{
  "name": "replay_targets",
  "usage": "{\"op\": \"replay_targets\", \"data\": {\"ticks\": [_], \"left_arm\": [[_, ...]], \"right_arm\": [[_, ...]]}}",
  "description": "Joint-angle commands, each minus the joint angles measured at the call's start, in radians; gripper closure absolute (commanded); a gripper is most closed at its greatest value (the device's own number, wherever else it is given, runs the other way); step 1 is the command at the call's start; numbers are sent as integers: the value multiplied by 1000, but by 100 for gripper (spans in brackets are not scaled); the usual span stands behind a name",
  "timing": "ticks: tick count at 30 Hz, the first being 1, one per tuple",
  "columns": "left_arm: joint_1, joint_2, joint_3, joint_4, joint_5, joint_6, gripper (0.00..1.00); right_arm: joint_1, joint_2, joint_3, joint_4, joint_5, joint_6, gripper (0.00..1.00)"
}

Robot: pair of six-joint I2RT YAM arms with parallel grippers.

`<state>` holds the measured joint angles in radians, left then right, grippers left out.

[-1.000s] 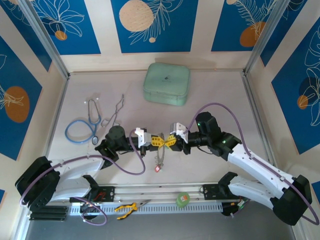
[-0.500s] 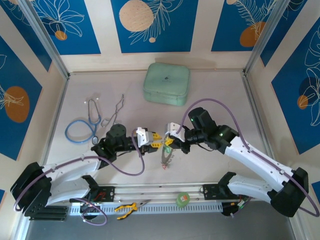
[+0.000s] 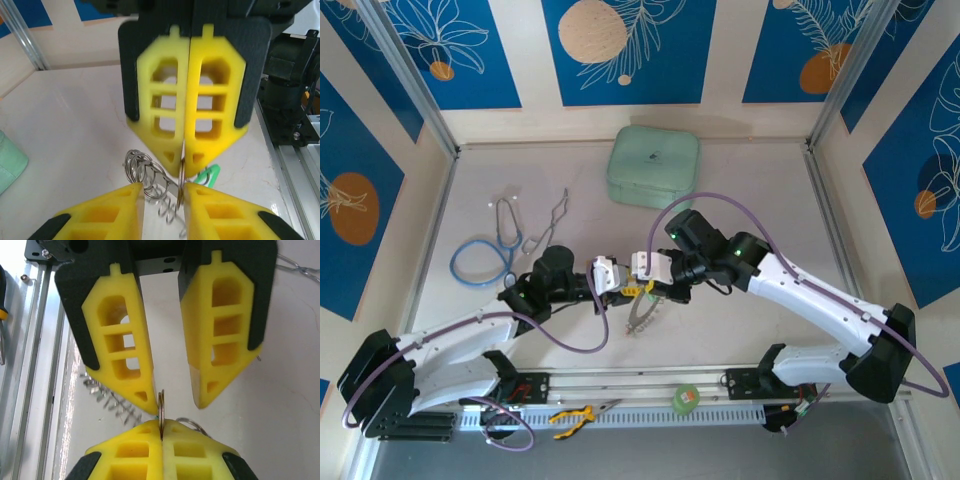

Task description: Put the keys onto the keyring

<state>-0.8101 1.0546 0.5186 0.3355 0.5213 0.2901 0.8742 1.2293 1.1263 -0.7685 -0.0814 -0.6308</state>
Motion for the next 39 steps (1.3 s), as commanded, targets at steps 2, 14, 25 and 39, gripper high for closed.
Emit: {"op": "replay_targets", "data": {"ticks": [2,14,25,39], "left_arm": [[-4,-8,-6,65,36,-14,81],[-4,-14,-34,124,41,-40,100],[-4,-5,-95,334,56,-124,100],[-4,8,-120,445,67,-188,100]], "right_arm": [[22,11,35,-8,-4,-20,100],[-138,-219,-220,319,-201,248,65],[-134,-242,-371,443,-235,399,63],[-137,-174,-377,506,-303,403,85]]}}
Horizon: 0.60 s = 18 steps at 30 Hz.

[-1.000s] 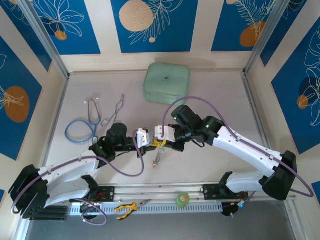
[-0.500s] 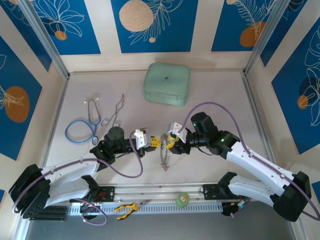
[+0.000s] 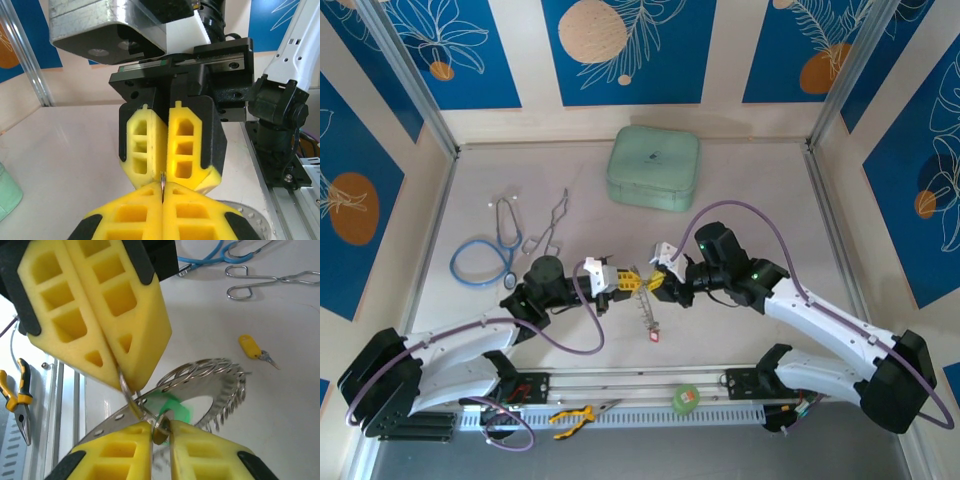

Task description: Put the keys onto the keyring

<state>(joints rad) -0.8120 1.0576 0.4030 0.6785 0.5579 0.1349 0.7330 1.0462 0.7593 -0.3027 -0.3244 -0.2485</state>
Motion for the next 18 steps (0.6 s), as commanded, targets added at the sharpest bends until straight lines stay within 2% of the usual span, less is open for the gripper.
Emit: {"op": "replay_targets", "data": {"ticks": [1,5,9,11,14,18], "left_arm": [[-2,6,-5,111,30,-36,100],[-2,16,-15,162,25,-50,100],[-2,23,-14,174,19,-48,100],[-2,24,-14,171,16,-42,100],[-3,22,-19,174,14,-41,100],[-2,27,-22,190,14,-53,100]], "right_arm": [[3,14,-11,54,-75,25,86],[3,38,-15,68,-101,22,93],[1,42,-14,60,-110,20,93],[-1,31,-16,52,-94,18,87],[-10,-4,-42,64,-69,23,69],[-12,-47,-104,114,-64,10,62]]}}
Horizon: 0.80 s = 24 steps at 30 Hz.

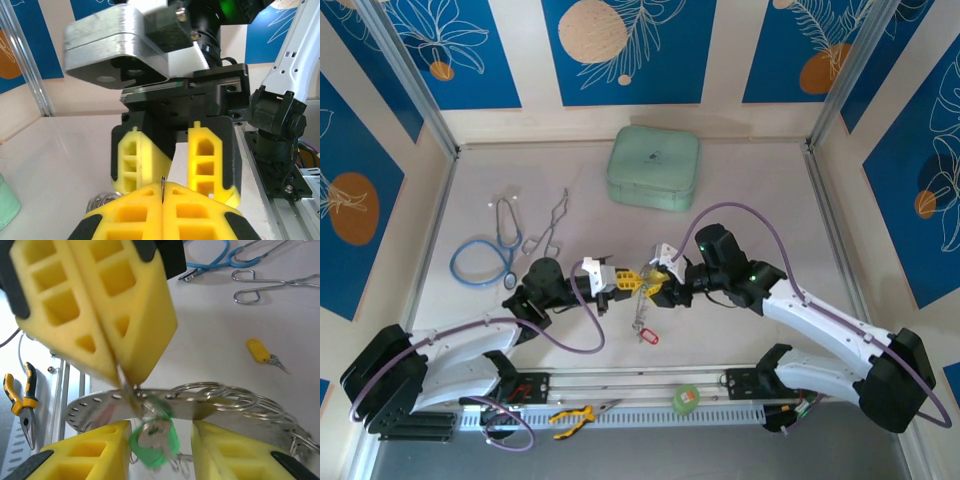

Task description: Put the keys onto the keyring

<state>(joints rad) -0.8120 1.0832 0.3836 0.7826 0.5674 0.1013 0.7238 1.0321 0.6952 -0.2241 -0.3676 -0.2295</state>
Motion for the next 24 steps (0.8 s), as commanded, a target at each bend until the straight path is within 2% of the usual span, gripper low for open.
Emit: {"op": "replay_targets", "data": {"ticks": [1,7,19,21,24], "left_arm": [[-2,4,-2,94,3,-24,100],[-2,7,-1,104,5,-37,100],[-2,12,5,93,0,-26,100],[-2,12,5,93,1,-25,100],[-3,12,7,89,0,-20,100]], "right_arm": [[-2,-42,-61,53,-14,-16,62],[2,-73,-129,161,11,-1,61],[43,-56,-135,231,24,-4,59],[51,-53,-134,238,40,-7,62],[61,-47,-124,235,67,-11,70]]}}
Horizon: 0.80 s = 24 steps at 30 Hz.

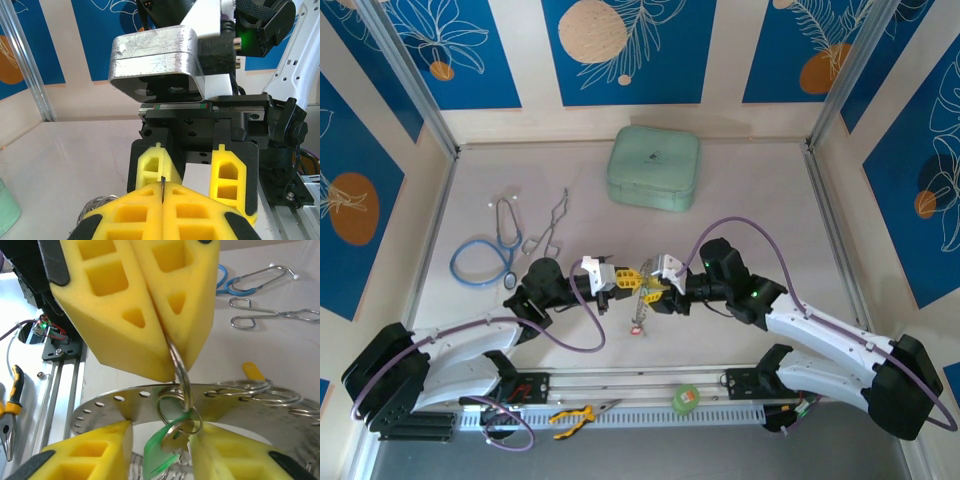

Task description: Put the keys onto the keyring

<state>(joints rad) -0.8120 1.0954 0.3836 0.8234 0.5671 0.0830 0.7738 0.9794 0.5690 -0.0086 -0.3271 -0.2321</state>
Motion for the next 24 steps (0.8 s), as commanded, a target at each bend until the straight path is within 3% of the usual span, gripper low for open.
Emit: {"op": "replay_targets", "data": {"ticks": [1,4,8,24], "left_arm": [[-1,-1,7,44,-1,1,100],[-1,-9,9,20,-15,18,100],[-3,-30,13,-36,-42,60,100],[-2,-94,51,-309,-78,182,100]], "right_arm": [[15,7,5,14,43,-11,74],[37,20,42,-38,120,-26,86],[58,35,114,-154,194,-65,95],[89,-24,248,-369,355,-186,100]]}}
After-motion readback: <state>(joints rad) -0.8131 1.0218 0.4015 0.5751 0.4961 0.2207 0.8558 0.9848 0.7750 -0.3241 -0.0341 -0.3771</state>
